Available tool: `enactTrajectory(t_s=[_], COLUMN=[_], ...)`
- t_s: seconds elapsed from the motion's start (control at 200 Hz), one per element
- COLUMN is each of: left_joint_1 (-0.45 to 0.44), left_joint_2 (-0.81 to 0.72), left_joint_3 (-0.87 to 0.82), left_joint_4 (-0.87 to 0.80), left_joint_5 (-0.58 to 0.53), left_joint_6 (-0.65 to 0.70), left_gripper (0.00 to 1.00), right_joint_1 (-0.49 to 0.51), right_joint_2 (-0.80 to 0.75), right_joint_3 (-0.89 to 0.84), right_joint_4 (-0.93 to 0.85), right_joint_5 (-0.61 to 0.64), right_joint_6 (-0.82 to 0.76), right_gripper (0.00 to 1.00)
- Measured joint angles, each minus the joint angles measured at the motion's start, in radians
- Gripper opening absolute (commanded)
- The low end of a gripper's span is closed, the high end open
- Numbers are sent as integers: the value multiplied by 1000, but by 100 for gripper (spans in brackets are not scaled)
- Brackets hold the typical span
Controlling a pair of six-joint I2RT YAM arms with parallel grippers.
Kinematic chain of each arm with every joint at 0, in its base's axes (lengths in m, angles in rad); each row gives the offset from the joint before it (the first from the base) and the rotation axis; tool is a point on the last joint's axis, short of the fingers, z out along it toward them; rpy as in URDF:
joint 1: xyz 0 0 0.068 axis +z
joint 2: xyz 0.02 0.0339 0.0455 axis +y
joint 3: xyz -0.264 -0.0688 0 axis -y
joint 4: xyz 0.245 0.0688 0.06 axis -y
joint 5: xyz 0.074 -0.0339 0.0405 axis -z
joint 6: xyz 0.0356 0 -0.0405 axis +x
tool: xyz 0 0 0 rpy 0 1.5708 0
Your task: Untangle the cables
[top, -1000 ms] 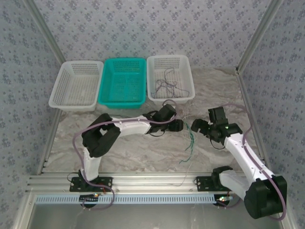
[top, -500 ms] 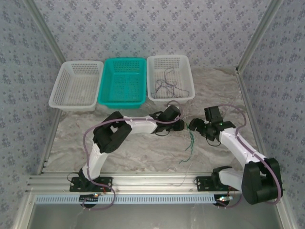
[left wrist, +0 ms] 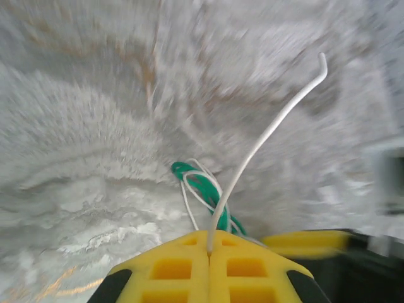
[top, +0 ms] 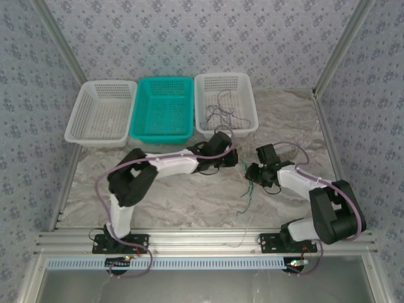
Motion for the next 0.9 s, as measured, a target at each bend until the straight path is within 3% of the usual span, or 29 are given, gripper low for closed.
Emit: enactTrajectory(t_s=[0.08,0.26,0.37,0.5,0.595,0.775,0.899], left_joint_1=[18,35,83,136,183,290,382], left_joint_2=[-131,-372,-520,-661,-730,-844,-854], left_joint_3=[-2,-3,-3,13,105,334,481], left_joint_4=[-30,-201,-304,-430,-487,-507,-512], left_joint_5=[0,-47,-109,-175,-253,-396,-421], left_joint_6=[16,90,145,205,254,367,433], left_gripper=[0,0,0,0,0,0,0], right_joint_1=[-4,8,11,25,24,29,33], right_joint_2=[8,9,27,36,61,79,81], right_joint_3=[0,1,8,44,45,51,58], right_joint_4=[2,110,113,127,96,60,53], right_joint_5=[21,28,36,49,92,134,143], right_joint_6=[34,103,122,146,162,191,194], right_gripper=[8,12,11,17,17,0,0])
